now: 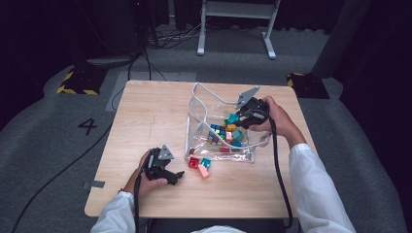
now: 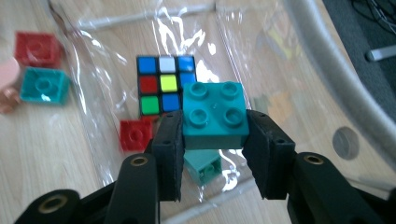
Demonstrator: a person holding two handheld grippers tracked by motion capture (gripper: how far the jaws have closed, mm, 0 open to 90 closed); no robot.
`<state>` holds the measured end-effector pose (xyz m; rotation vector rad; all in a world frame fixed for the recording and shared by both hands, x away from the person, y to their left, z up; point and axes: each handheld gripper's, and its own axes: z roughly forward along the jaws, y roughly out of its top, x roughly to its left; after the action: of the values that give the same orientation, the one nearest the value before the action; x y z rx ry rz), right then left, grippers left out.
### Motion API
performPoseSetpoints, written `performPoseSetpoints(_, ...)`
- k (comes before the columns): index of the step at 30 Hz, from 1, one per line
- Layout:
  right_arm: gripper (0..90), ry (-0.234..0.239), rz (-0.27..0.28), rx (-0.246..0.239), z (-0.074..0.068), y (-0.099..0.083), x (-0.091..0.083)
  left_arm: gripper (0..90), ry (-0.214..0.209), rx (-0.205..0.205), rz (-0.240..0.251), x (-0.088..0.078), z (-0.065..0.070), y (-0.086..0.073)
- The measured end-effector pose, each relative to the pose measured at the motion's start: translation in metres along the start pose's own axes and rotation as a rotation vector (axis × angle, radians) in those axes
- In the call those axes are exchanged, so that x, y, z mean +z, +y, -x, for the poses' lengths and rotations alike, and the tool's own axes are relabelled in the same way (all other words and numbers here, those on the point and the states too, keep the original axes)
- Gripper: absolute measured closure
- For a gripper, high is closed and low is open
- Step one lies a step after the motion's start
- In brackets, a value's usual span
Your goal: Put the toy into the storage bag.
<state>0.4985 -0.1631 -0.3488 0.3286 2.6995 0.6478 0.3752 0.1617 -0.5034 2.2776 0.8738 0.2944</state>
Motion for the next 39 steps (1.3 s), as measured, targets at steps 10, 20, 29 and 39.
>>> performPoseSetpoints(10, 59.2, -0.007, -0.117, 0.009, 0.006, -0.019, -0.002, 4.6, -0.001, 0.000, 0.000, 0.000, 0.000, 0.000)
performPoseSetpoints(20, 59.1, 0.000, -0.167, 0.024, 0.013, -0.043, -0.018, 4.6, 0.000, 0.000, 0.001, 0.000, 0.000, 0.000)
performPoseSetpoints(29, 59.2, 0.003, -0.196, 0.014, 0.011, -0.049, -0.019, 4.6, -0.001, 0.000, -0.002, 0.000, 0.000, 0.000)
performPoseSetpoints(39, 54.6, 0.009, -0.130, 0.019, 0.010, -0.052, -0.025, 4.6, -0.002, 0.001, -0.003, 0.000, 0.000, 0.000)
